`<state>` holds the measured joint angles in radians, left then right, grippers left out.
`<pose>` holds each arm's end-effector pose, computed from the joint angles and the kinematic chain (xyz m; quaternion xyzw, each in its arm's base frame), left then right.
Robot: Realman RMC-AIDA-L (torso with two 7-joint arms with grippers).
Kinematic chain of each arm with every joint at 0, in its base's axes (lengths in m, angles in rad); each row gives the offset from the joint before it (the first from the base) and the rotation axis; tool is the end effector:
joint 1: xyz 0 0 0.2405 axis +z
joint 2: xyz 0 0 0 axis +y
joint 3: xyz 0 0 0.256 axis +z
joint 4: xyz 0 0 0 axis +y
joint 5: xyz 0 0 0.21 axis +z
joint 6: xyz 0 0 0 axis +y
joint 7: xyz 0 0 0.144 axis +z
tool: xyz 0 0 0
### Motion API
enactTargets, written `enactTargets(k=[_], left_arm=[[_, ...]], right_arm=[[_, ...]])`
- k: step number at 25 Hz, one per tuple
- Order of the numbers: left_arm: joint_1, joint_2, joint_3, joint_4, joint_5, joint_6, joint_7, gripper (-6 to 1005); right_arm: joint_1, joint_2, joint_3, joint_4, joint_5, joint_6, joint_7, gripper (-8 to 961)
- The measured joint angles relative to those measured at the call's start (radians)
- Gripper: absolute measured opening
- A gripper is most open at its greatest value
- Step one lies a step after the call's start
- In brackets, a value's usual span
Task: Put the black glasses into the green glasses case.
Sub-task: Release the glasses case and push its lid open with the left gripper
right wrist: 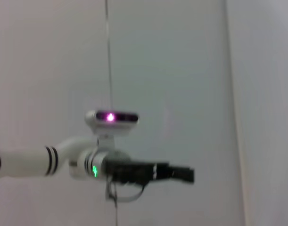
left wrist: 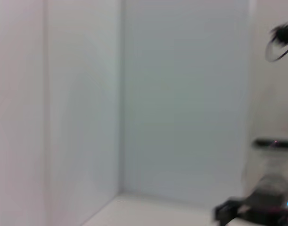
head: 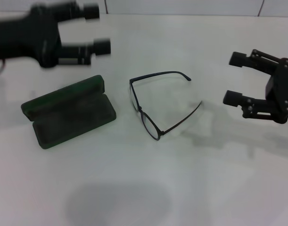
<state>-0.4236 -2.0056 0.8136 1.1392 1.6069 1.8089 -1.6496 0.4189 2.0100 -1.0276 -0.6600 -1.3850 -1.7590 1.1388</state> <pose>-0.1923 0.3179 0.1058 -0.9326 -0.0865 -0.3288 0.1208 0.2229 0.3024 0.0314 -0.9001 0.0458 0.4182 0.1134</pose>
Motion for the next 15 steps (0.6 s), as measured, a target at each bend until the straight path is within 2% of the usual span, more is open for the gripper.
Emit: enactTargets(k=[4, 6, 8, 11, 15], left_arm=[[-0.038, -0.005, 0.022, 0.317, 0.232, -0.053, -0.254, 849], [-0.058, -0.017, 0.062, 0.444, 0.41, -0.055, -0.344, 848], [-0.073, -0.045, 0.141, 0.541, 0.619, -0.058, -0.397, 848], [-0.088, -0.08, 0.242, 0.568, 0.838, -0.067, -0.427, 847], [-0.102, -0.082, 0.346, 0.506, 0.98, -0.128, -0.487, 846]], right_arm=[[-0.025, 0.001, 0.018, 0.007, 0.001, 0.001, -0.002, 853], [-0.034, 0.001, 0.032, 0.021, 0.001, 0.003, -0.003, 853], [-0.036, 0.001, 0.046, 0.042, 0.002, 0.003, -0.003, 853], [-0.037, 0.001, 0.052, 0.061, 0.002, 0.006, -0.003, 853], [-0.031, 0.001, 0.054, 0.077, -0.001, 0.017, -0.006, 853]])
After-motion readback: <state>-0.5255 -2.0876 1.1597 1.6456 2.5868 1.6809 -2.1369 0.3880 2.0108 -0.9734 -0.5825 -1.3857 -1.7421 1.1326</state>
